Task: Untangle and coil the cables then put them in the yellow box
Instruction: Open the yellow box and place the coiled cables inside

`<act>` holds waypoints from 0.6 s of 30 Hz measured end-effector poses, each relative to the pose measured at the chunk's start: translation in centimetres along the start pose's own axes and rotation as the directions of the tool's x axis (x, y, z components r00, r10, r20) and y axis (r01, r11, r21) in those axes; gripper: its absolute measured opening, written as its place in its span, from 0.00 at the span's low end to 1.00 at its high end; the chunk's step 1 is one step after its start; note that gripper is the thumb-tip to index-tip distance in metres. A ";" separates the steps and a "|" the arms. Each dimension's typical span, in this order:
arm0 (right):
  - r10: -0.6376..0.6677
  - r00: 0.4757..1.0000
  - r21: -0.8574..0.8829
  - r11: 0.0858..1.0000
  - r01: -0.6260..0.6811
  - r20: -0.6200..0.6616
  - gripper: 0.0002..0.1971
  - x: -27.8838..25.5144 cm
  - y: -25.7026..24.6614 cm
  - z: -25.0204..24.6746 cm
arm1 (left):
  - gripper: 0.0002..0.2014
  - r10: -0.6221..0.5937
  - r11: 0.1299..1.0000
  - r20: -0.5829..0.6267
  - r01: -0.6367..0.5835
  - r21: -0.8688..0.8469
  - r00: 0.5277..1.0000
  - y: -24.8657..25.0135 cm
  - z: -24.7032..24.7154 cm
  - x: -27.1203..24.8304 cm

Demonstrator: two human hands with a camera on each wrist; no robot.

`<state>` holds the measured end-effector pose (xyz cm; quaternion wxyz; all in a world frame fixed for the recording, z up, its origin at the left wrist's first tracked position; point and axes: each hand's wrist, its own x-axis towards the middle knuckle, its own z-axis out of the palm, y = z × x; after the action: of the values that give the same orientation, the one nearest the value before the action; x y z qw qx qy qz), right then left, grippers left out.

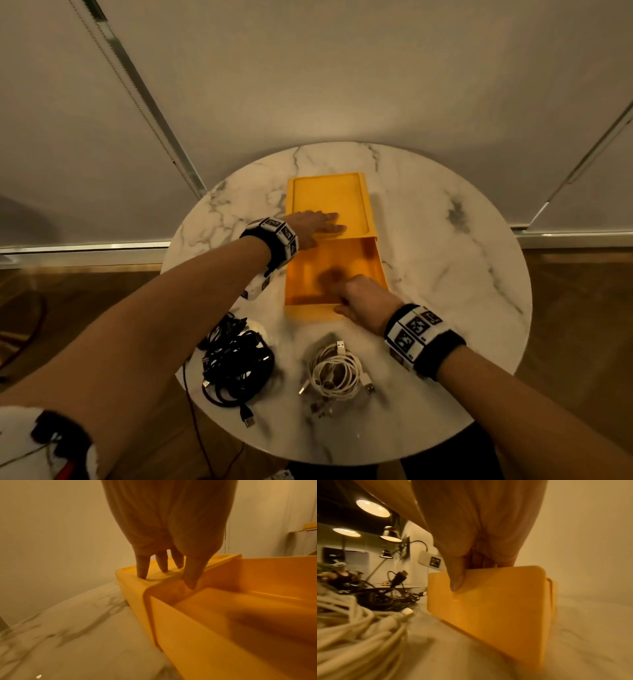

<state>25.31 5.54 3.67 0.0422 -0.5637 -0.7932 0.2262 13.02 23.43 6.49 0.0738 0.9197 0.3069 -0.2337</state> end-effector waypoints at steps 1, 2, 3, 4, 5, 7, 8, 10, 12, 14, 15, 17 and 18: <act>-0.022 0.999 -0.014 1.000 0.023 0.029 0.12 -0.1 -0.5 0.3 | 0.36 -0.001 1.000 0.003 0.001 -0.005 1.000 -0.2 0.1 0.1; -0.038 0.998 -0.036 0.999 0.040 0.054 0.13 -0.3 -0.9 0.8 | 0.37 0.001 1.000 0.002 -0.001 -0.008 1.000 -0.3 0.1 0.2; -0.045 0.997 -0.040 0.998 0.047 0.062 0.12 -0.4 -1.1 1.3 | 0.37 0.005 1.000 0.000 -0.005 -0.005 1.000 -0.4 0.0 0.2; -0.037 0.998 -0.022 0.999 0.039 0.059 0.12 -0.6 -1.2 1.5 | 0.37 0.010 1.000 -0.005 -0.010 0.001 1.000 -0.3 -0.1 0.2; -0.030 0.999 -0.005 1.000 0.031 0.045 0.13 -0.6 -1.1 1.5 | 0.37 0.009 1.000 -0.014 -0.009 0.002 1.000 -0.1 -0.1 0.1; -0.015 0.999 0.013 1.000 0.015 0.032 0.14 -0.1 -0.8 1.4 | 0.37 -0.007 1.000 -0.020 0.007 -0.009 1.000 0.1 0.2 -0.3; -0.011 1.000 0.017 1.000 0.011 0.027 0.14 0.1 -0.9 1.4 | 0.36 -0.014 1.000 -0.020 0.014 -0.020 1.000 0.1 0.5 -0.4; -0.005 1.000 -0.006 1.000 0.005 0.018 0.14 0.2 -1.2 1.6 | 0.34 -0.019 0.999 -0.042 0.017 -0.031 0.999 0.0 0.5 -0.4; -0.002 1.000 -0.005 1.000 0.002 0.010 0.13 0.1 -1.2 1.9 | 0.33 -0.007 0.999 -0.046 0.005 -0.040 0.999 -0.3 0.3 -0.4; 0.004 1.000 -0.001 1.000 -0.004 -0.008 0.11 -0.1 -1.2 2.0 | 0.33 -0.012 0.999 -0.039 0.010 -0.041 0.999 -0.5 0.4 -0.2; 0.009 1.000 -0.004 1.000 -0.009 -0.014 0.11 -0.2 -1.3 1.8 | 0.33 -0.012 1.000 -0.043 0.011 -0.026 0.999 -0.3 0.4 -0.3; 0.039 0.999 -0.012 0.999 -0.040 -0.018 0.12 -0.1 -1.5 1.5 | 0.33 -0.015 1.000 -0.049 0.015 0.004 0.999 0.0 0.5 -0.3; 0.060 0.998 -0.013 0.998 -0.060 -0.023 0.12 -0.1 -1.7 1.4 | 0.33 -0.024 1.000 -0.047 0.025 0.016 0.999 0.2 0.5 -0.4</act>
<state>23.37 4.54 3.14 0.0406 -0.5900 -0.7770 0.2156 12.64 22.92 6.23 0.0560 0.9217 0.3177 -0.2155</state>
